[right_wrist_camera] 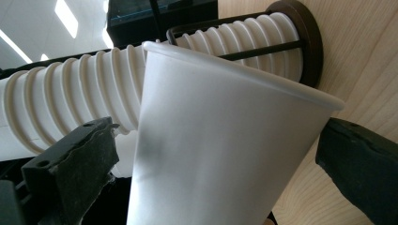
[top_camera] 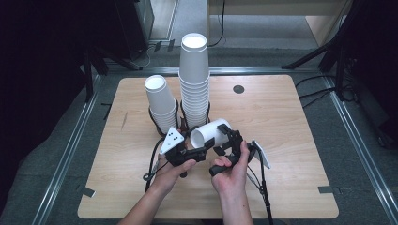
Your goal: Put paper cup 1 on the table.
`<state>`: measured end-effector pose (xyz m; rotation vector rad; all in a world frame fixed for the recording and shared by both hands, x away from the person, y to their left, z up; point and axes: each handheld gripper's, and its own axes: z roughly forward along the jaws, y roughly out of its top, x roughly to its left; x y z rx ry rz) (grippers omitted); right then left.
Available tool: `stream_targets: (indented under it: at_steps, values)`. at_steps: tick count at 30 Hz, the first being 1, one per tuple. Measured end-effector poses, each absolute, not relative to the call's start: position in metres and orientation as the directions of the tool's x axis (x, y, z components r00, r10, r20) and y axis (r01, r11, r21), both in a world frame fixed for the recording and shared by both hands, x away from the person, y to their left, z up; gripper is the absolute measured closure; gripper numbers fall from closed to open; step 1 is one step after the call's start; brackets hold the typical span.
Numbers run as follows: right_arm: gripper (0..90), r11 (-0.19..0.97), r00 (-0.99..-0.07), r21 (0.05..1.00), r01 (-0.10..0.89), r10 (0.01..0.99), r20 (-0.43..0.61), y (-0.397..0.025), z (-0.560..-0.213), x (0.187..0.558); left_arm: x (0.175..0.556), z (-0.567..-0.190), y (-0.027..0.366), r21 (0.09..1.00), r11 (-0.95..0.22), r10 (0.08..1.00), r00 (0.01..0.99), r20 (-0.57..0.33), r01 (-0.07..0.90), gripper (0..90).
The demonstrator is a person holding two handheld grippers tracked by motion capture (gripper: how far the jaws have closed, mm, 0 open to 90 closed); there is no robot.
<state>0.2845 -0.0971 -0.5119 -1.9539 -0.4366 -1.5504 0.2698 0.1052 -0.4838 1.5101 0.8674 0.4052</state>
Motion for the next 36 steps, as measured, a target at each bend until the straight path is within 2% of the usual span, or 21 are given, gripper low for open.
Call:
stream_targets:
  at_steps: [13,15,19,27,32,34,36]
  values:
    - [0.4,-0.760,0.265,-0.286,0.584,-0.155,0.952,-0.091,-0.518,0.295,0.268,-0.483,0.105,0.959,0.072,0.710,0.661,-0.243,0.275,23.7]
    - [6.4,-0.765,0.276,-0.293,0.574,-0.156,0.948,-0.090,-0.518,0.295,0.268,-0.483,0.105,0.959,0.071,0.710,0.662,-0.242,0.275,23.7]
    - [10.7,-0.774,0.266,-0.295,0.561,-0.169,0.949,-0.088,-0.516,0.293,0.268,-0.484,0.105,0.958,0.067,0.710,0.661,-0.242,0.279,23.5]
    - [13.6,-0.781,0.248,-0.284,0.557,-0.169,0.954,-0.088,-0.517,0.291,0.268,-0.483,0.106,0.961,0.059,0.711,0.664,-0.231,0.271,22.7]
    - [14.7,-0.779,0.228,-0.288,0.557,-0.190,0.955,-0.087,-0.517,0.290,0.269,-0.480,0.110,0.953,0.062,0.695,0.672,-0.255,0.297,21.4]
    - [14.9,-0.792,0.211,-0.276,0.545,-0.189,0.959,-0.087,-0.517,0.290,0.269,-0.478,0.112,0.949,0.060,0.691,0.673,-0.264,0.310,10.4]
    - [14.9,-0.792,0.210,-0.275,0.546,-0.189,0.959,-0.088,-0.517,0.290,0.270,-0.477,0.113,0.943,0.054,0.693,0.667,-0.273,0.330,8.6]
